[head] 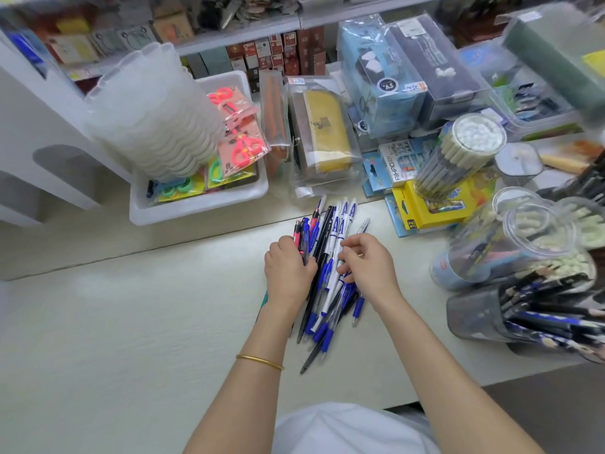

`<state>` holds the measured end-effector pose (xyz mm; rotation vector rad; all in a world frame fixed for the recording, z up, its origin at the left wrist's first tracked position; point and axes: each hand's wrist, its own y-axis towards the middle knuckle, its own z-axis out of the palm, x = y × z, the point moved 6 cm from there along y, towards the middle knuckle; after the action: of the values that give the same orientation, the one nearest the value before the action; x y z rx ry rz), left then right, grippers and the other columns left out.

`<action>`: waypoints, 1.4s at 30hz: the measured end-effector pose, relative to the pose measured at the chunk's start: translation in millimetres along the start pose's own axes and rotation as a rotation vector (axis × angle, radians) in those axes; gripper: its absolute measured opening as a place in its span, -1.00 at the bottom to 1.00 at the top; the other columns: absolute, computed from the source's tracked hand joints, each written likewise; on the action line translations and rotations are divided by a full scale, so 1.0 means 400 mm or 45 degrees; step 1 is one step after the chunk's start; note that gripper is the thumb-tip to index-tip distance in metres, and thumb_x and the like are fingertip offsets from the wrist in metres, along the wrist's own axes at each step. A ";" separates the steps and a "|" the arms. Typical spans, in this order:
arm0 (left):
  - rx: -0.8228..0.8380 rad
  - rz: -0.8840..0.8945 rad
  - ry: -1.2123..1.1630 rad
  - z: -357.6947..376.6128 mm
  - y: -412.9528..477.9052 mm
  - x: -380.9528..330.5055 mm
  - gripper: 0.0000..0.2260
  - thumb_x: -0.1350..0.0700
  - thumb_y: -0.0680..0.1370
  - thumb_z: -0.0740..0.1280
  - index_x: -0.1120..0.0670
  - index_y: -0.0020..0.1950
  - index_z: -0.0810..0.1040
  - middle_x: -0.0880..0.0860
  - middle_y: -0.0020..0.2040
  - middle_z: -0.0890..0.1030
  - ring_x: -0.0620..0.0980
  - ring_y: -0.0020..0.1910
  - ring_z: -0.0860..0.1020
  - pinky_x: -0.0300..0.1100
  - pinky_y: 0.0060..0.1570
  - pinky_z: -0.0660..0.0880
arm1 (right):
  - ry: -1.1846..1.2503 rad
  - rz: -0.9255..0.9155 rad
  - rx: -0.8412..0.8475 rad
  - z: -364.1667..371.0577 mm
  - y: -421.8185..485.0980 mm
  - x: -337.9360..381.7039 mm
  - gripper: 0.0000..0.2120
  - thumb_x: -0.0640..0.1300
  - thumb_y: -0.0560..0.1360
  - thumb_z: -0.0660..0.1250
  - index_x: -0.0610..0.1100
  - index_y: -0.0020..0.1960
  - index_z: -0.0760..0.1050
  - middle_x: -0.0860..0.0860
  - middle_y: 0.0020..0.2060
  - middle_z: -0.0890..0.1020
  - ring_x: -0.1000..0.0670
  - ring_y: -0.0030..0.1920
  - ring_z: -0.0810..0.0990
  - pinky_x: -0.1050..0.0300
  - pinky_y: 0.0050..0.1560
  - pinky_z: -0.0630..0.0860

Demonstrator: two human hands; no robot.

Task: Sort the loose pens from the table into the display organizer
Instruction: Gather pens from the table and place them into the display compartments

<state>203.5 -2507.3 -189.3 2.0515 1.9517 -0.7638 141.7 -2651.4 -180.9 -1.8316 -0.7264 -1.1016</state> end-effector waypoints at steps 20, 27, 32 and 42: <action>0.202 -0.125 -0.340 -0.027 -0.043 0.020 -0.80 0.22 0.48 0.34 0.18 0.06 0.41 0.04 -0.14 0.50 0.07 -0.16 0.50 -0.14 -0.26 0.41 | -0.045 -0.042 -0.015 -0.002 -0.026 0.020 -0.86 -0.32 0.55 0.20 -0.13 0.00 0.47 -0.08 -0.18 0.57 0.03 -0.32 0.59 0.18 -0.39 0.52; 0.195 -0.216 -0.547 -0.032 -0.027 0.057 -0.81 0.18 0.44 0.38 0.19 -0.02 0.45 0.07 -0.21 0.51 0.01 -0.29 0.47 -0.16 -0.33 0.39 | -0.012 0.002 -0.056 -0.014 -0.042 0.004 -0.85 -0.34 0.54 0.18 -0.16 0.01 0.47 -0.08 -0.20 0.56 0.02 -0.32 0.56 0.13 -0.36 0.56; 0.206 -0.262 -0.800 -0.046 -0.029 0.065 -0.89 0.24 0.47 0.36 0.13 -0.12 0.43 0.11 -0.24 0.51 0.05 -0.29 0.50 -0.13 -0.29 0.50 | -0.009 -0.002 -0.050 -0.013 -0.049 0.014 -0.85 -0.33 0.54 0.19 -0.16 0.01 0.48 -0.08 -0.19 0.56 0.01 -0.31 0.57 0.14 -0.36 0.56; 0.205 -0.483 -1.707 -0.097 -0.013 0.093 -0.96 0.27 0.55 0.30 0.20 -0.10 0.50 0.07 -0.32 0.55 -0.06 -0.34 0.53 -0.22 -0.36 0.51 | 0.107 0.007 0.133 0.065 -0.081 0.057 -0.87 -0.33 0.57 0.17 -0.19 0.00 0.47 -0.15 -0.17 0.59 0.03 -0.32 0.60 0.19 -0.33 0.60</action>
<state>206.6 -2455.5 -174.2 0.6700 1.3809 -1.7637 136.0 -2612.3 -154.8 -1.6884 -0.7159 -1.1091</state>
